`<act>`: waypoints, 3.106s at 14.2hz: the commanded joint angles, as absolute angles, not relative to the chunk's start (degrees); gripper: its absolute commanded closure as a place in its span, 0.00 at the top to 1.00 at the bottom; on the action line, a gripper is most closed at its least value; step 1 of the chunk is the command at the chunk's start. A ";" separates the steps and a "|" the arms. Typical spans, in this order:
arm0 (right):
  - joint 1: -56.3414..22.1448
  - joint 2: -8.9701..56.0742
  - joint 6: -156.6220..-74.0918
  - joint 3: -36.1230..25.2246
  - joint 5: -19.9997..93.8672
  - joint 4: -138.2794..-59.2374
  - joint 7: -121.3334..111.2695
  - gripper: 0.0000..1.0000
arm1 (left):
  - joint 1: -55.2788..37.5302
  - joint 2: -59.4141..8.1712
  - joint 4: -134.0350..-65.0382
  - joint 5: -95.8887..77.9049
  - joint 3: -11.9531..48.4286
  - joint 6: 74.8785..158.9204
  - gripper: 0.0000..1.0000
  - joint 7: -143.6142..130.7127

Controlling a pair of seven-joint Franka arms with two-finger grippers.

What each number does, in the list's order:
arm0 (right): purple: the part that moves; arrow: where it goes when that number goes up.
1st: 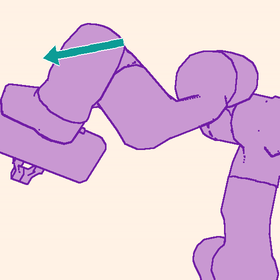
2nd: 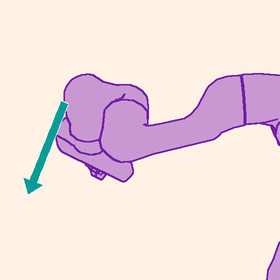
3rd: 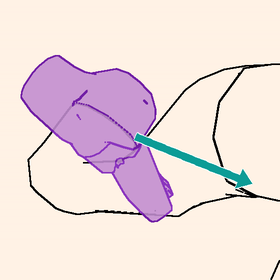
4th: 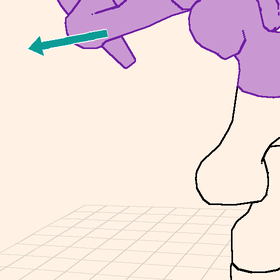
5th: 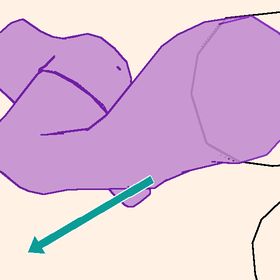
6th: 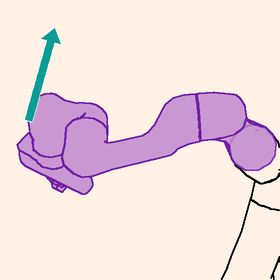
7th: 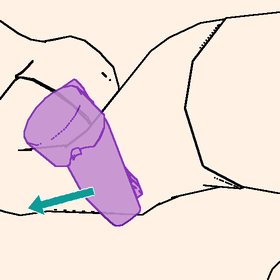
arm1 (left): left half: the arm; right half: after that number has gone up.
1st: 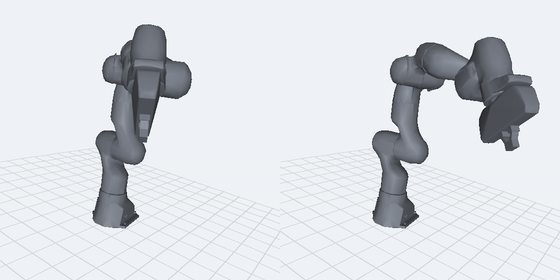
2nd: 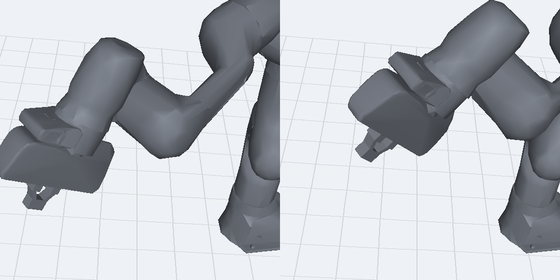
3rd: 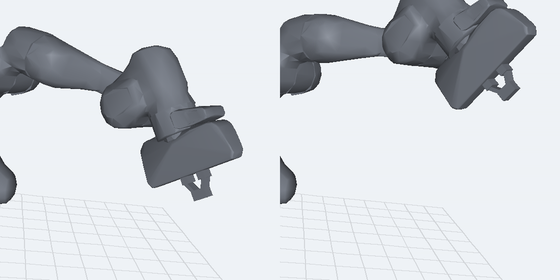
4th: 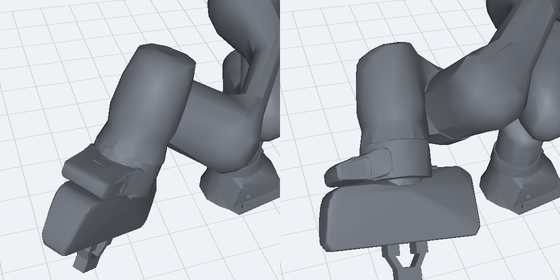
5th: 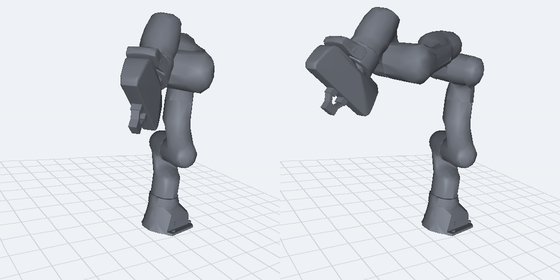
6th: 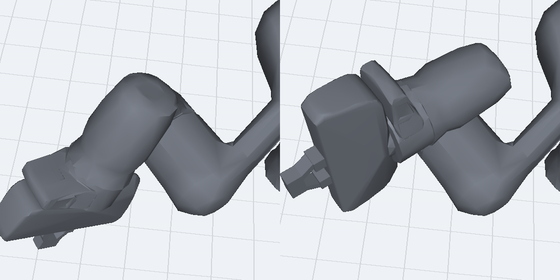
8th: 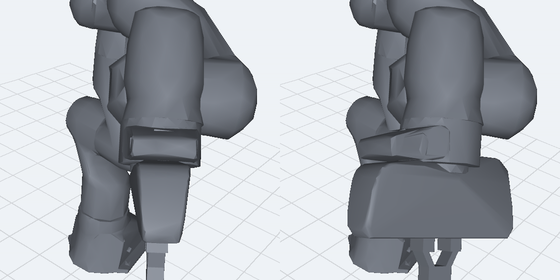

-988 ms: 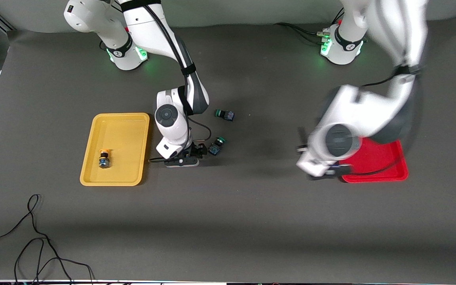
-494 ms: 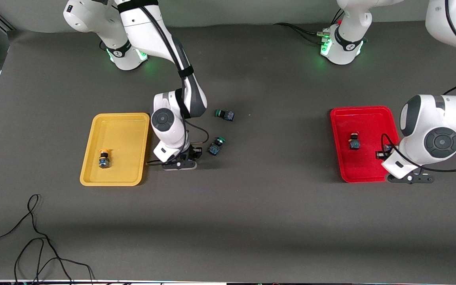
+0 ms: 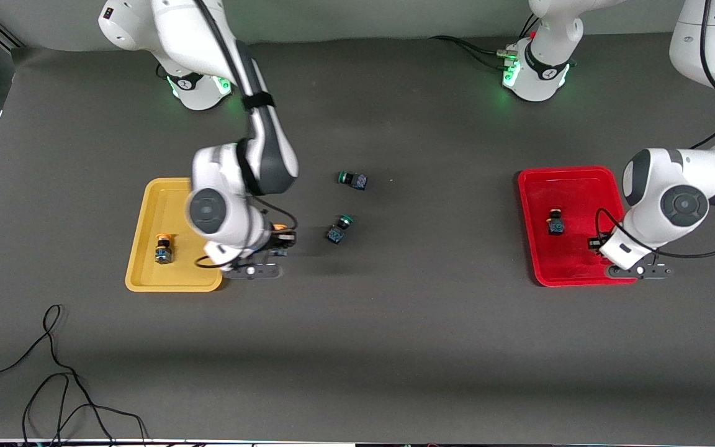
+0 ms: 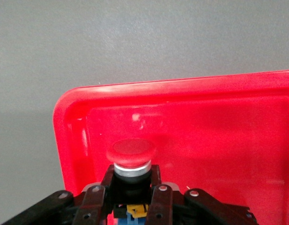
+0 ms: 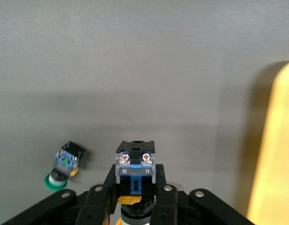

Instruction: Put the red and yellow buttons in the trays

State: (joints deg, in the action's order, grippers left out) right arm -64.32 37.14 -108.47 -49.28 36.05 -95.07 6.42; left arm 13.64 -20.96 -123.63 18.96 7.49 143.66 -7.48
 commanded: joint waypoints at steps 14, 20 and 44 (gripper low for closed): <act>-61.61 39.11 -125.24 -57.49 48.34 -119.09 -26.46 0.19 | 11.87 -8.70 -99.79 7.39 14.93 101.81 1.00 -7.21; -62.75 36.13 -123.84 -59.23 46.42 -117.34 -19.70 1.00 | 12.13 -3.72 -95.94 5.72 17.23 94.92 1.00 -3.25; -22.71 1.69 -97.63 -25.62 3.62 -96.39 5.89 1.00 | 1.14 2.37 -100.03 4.83 5.54 95.27 1.00 -1.41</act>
